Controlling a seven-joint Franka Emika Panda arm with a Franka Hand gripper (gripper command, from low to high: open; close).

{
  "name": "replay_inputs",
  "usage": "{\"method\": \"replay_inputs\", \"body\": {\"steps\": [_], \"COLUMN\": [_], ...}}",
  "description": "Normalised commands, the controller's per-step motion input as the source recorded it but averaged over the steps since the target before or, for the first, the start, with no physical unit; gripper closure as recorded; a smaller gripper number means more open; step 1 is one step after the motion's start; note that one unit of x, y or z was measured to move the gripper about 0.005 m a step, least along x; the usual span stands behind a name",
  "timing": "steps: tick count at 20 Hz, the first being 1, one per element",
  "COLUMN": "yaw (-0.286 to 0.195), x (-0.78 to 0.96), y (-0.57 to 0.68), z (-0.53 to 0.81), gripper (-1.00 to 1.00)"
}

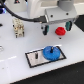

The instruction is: Insert the blue gear onto the right peg, followed by the red gear

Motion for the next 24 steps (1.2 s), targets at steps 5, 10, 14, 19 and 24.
{"method": "replay_inputs", "body": {"steps": [5, 10, 14, 19, 24], "yaw": [0.000, 0.000, 0.000, 0.000, 0.000], "x": [-0.35, -0.32, -0.27, -0.27, -0.32], "y": [0.44, 0.35, 0.17, 0.04, -0.03], "z": [-0.05, -0.20, -0.32, -0.36, -0.36], "gripper": [-1.00, -1.00, -1.00, -1.00, -1.00]}}
